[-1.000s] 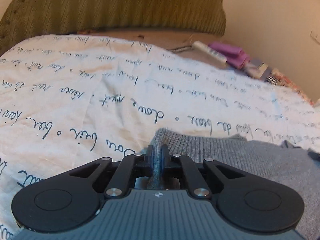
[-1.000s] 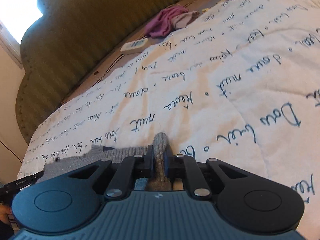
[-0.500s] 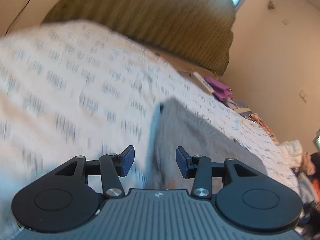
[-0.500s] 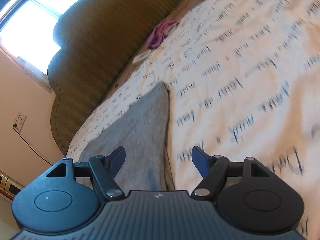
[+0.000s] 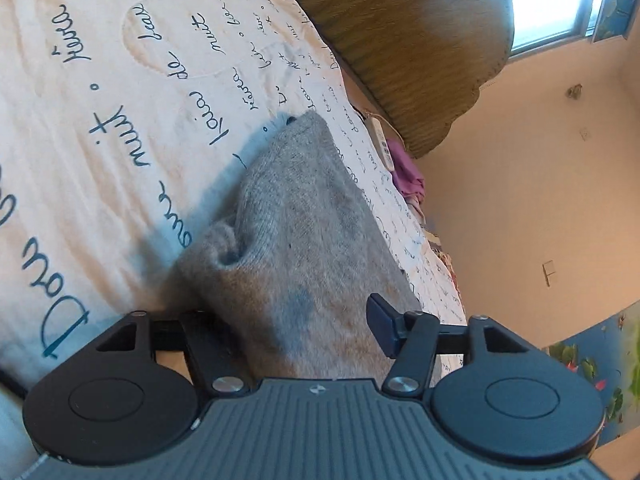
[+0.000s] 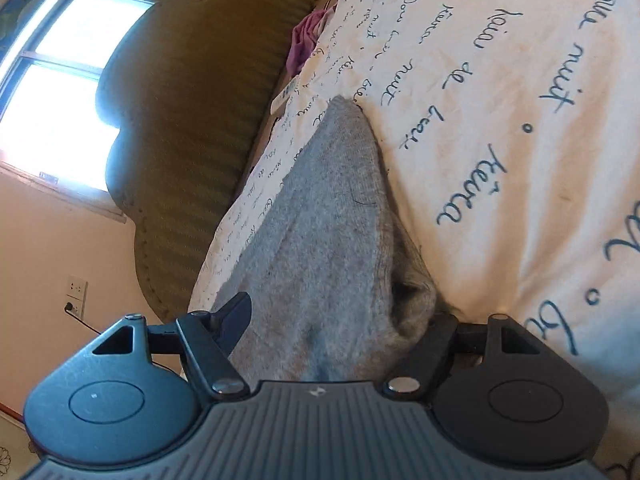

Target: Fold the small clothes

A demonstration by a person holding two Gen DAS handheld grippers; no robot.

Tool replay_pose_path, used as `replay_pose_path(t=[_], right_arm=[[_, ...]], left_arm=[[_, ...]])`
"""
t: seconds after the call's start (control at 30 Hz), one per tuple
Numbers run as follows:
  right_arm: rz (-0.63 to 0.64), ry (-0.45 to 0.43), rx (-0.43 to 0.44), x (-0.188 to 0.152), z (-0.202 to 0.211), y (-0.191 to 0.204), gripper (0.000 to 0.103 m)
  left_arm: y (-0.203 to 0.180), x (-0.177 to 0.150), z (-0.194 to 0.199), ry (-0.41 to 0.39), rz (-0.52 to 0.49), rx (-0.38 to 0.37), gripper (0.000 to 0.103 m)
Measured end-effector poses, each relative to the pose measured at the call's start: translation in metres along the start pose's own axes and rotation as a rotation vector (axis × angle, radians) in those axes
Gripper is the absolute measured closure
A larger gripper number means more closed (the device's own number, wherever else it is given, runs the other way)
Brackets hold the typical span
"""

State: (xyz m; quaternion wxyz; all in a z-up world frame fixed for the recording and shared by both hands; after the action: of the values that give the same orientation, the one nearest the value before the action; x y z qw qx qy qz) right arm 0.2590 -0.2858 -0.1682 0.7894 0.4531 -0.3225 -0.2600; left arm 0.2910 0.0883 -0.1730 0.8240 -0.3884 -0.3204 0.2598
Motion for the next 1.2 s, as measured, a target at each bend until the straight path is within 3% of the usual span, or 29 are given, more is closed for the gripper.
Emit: replay_pose_path(t=[0.03,0.07,0.1,0.13,0.2,0.37,0.53,0.77,1.1,1.2], right_arm=[[-0.008,0.002,0.003,0.001,-0.005,0.001,0.058],[-0.020,0.019,0.008,0.000,-0.010,0.000,0.080],[-0.034,0.040,0.000,-0.002,-0.018,-0.003,0.094],[-0.041,0.044,-0.018,-0.003,-0.022,-0.007,0.096],[-0.043,0.038,-0.027,-0.007,-0.026,-0.012,0.098],[-0.029,0.012,0.022,-0.004,-0.013,0.000,0.098],[0.017,0.003,0.079,0.005,0.005,0.033,0.098],[0.098,0.027,0.147,-0.012,0.053,0.066,0.098],[-0.015,0.099,0.151,-0.097,0.116,0.027,0.098],[-0.015,0.106,0.001,-0.109,0.116,-0.004,0.094]], left_arm=[[0.000,0.000,-0.001,-0.001,-0.002,0.003,0.053],[0.001,0.000,-0.002,0.006,-0.006,0.010,0.065],[0.004,-0.001,-0.002,0.011,-0.006,0.028,0.073],[0.008,-0.001,-0.005,0.016,-0.001,0.046,0.088],[0.014,-0.001,-0.006,0.017,0.010,0.052,0.096],[-0.003,0.004,0.006,-0.026,-0.052,0.026,0.098],[-0.036,0.009,0.030,-0.042,-0.081,-0.046,0.099],[-0.068,-0.006,0.092,-0.034,-0.145,-0.133,0.099],[0.004,-0.070,0.146,0.069,-0.069,-0.029,0.099],[0.040,-0.075,0.139,0.088,-0.079,0.089,0.088]])
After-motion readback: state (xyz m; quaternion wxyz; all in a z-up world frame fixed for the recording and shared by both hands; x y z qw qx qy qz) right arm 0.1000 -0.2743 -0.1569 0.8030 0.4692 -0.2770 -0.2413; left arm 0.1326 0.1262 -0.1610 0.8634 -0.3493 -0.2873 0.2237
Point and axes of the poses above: each gripper's, at about its wrist camera, not at the fingertips, and z roughly against the way its jaws point, y to its left, x to its top, the point moved 9 cm from there along -z, roughly the way its jaws point, and after that the axes turned 4 degrees about y, right-handed, at the moved point
